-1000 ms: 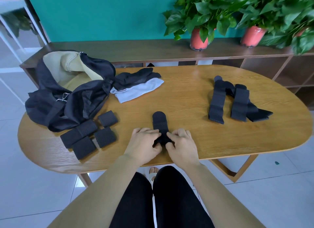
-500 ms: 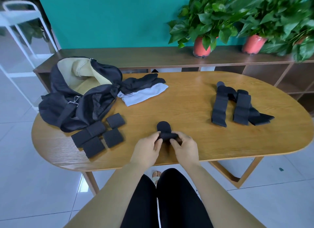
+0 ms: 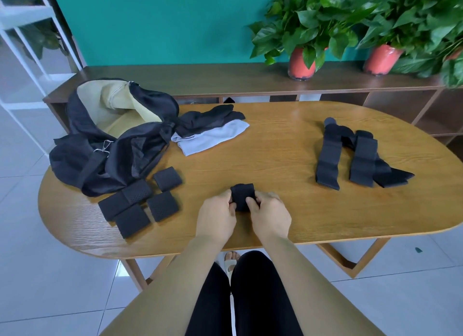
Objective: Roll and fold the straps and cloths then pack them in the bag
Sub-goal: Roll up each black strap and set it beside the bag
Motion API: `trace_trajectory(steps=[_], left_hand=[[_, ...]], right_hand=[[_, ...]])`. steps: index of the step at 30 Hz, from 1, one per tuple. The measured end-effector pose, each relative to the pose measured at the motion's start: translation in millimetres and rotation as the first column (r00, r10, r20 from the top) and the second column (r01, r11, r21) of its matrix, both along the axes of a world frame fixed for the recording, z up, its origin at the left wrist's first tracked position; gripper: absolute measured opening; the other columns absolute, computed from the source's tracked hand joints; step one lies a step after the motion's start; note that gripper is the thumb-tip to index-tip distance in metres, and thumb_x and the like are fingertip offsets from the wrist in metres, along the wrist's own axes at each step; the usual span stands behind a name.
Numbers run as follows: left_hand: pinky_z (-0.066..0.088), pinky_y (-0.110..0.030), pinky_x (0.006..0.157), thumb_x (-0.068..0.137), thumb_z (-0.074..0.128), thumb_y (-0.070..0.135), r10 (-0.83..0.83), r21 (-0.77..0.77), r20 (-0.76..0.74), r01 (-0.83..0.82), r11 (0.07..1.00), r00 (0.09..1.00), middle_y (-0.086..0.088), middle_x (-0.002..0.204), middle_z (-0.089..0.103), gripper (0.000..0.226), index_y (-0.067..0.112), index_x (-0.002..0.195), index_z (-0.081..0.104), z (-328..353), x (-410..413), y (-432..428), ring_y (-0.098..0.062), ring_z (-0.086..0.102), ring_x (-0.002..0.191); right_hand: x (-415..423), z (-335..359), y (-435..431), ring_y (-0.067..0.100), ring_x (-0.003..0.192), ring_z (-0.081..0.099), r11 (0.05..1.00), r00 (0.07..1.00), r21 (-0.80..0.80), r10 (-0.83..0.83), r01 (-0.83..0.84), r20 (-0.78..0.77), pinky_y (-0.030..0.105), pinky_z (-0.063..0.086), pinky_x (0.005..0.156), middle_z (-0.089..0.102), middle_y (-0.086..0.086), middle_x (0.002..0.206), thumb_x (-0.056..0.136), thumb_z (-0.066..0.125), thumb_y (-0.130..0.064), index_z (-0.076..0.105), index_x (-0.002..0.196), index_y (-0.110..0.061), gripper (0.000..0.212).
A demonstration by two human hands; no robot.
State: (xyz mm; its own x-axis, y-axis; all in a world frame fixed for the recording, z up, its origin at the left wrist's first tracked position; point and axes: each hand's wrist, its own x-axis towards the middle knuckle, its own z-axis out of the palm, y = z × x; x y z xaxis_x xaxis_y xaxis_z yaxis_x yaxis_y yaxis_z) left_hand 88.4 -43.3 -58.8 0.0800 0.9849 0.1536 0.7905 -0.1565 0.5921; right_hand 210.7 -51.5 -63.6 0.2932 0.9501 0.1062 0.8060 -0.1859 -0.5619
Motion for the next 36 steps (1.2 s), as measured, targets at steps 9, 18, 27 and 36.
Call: trace_trajectory(steps=[9, 18, 27, 36], left_hand=[[0.049, -0.030, 0.064, 0.091, 0.059, 0.018, 0.057, -0.018, 0.008, -0.057, 0.998, 0.998, -0.002, 0.080, 0.064, 0.014, 0.014, 0.078, 0.055, 1.4, 0.7, 10.2, -0.019, 0.060, 0.073], [0.041, -0.026, 0.057, 0.091, 0.058, 0.020, 0.074, -0.091, -0.087, -0.082, 0.992, 0.993, -0.004, 0.082, 0.060, 0.023, 0.019, 0.073, 0.044, 11.5, 4.8, 16.7, -0.017, 0.055, 0.070], [0.024, -0.035, 0.097, 0.098, 0.040, 0.018, -0.134, 0.069, -0.347, 0.168, 0.983, 0.928, 0.010, 0.141, 0.048, 0.036, 0.025, 0.129, 0.057, 13.3, 4.9, 5.9, -0.017, 0.034, 0.131], [0.010, -0.032, 0.097, 0.100, 0.035, 0.019, -0.137, 0.013, -0.401, 0.155, 0.988, 0.906, 0.009, 0.150, 0.038, 0.038, 0.027, 0.134, 0.053, 11.3, 5.3, -3.4, -0.007, 0.028, 0.140]], right_hand=[[-1.3, 2.5, 6.6, 0.023, 0.082, 0.055, 0.999, 0.998, -0.041, -0.010, 0.013, 0.061, 0.026, 0.036, 0.060, 0.056, 0.004, 0.096, 0.096, 0.048, -0.039, 0.064, 0.094, -0.016, 0.028], [-3.2, 9.5, 16.5, 0.023, 0.086, 0.059, 0.993, 0.996, -0.114, -0.023, 0.032, 0.082, 0.027, 0.042, 0.065, 0.061, 0.005, 0.099, 0.096, 0.049, -0.038, 0.062, 0.108, -0.020, 0.026], [-0.5, 16.5, 11.4, 0.024, 0.092, 0.057, 0.990, 1.000, -0.143, -0.003, 0.007, 0.022, 0.028, 0.040, 0.068, 0.056, 0.007, 0.112, 0.098, 0.042, -0.041, 0.059, 0.116, -0.019, 0.034], [3.5, 0.7, -8.7, 0.027, 0.078, 0.060, 0.950, 0.885, 0.201, 0.129, -0.240, 0.448, 0.032, 0.041, 0.058, 0.068, -0.007, 0.076, 0.064, 0.077, -0.008, 0.071, 0.068, -0.017, 0.012]])
